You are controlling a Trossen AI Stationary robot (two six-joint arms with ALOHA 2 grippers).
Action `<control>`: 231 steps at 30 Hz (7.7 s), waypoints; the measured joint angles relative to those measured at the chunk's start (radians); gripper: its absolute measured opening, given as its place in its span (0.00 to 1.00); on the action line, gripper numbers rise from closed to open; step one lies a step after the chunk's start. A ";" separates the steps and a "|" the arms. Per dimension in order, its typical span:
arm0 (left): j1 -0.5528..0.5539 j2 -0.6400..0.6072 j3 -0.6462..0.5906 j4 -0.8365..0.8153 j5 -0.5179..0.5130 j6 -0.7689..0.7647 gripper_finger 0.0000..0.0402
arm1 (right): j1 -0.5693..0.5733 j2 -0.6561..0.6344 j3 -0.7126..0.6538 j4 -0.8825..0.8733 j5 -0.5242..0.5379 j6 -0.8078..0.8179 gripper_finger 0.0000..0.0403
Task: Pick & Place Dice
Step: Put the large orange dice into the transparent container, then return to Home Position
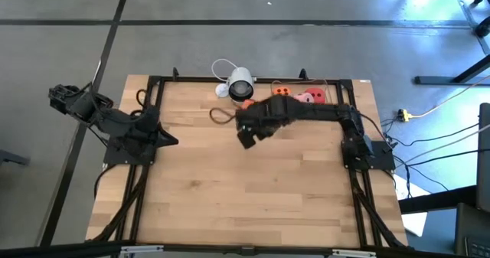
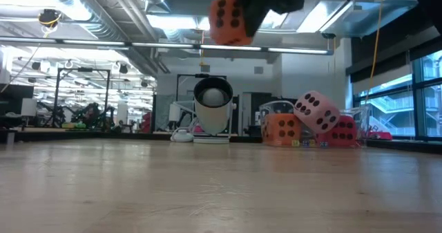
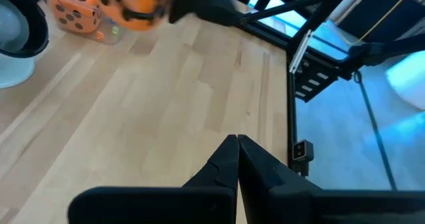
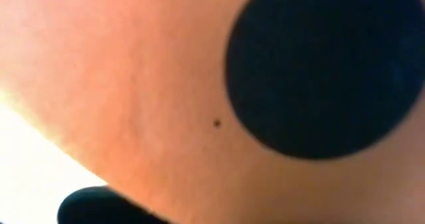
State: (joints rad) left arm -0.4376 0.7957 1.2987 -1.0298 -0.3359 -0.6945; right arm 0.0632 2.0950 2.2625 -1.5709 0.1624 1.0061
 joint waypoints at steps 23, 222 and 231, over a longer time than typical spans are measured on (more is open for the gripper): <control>0.000 -0.025 0.000 0.000 0.010 -0.015 0.01 | -0.411 -0.297 -0.526 0.001 -0.100 -0.082 0.00; 0.584 -0.784 -1.257 0.996 0.250 0.237 0.01 | 0.377 -2.096 -2.156 1.295 0.477 -0.180 0.38; 0.576 -0.722 -1.273 1.019 0.285 0.339 0.01 | 0.377 -2.075 -2.156 1.290 0.479 -0.234 0.38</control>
State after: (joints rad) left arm 0.1379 0.0735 0.0257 -0.0111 -0.0507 -0.3550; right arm 0.4400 0.0197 0.1066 -0.2808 0.6419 0.7718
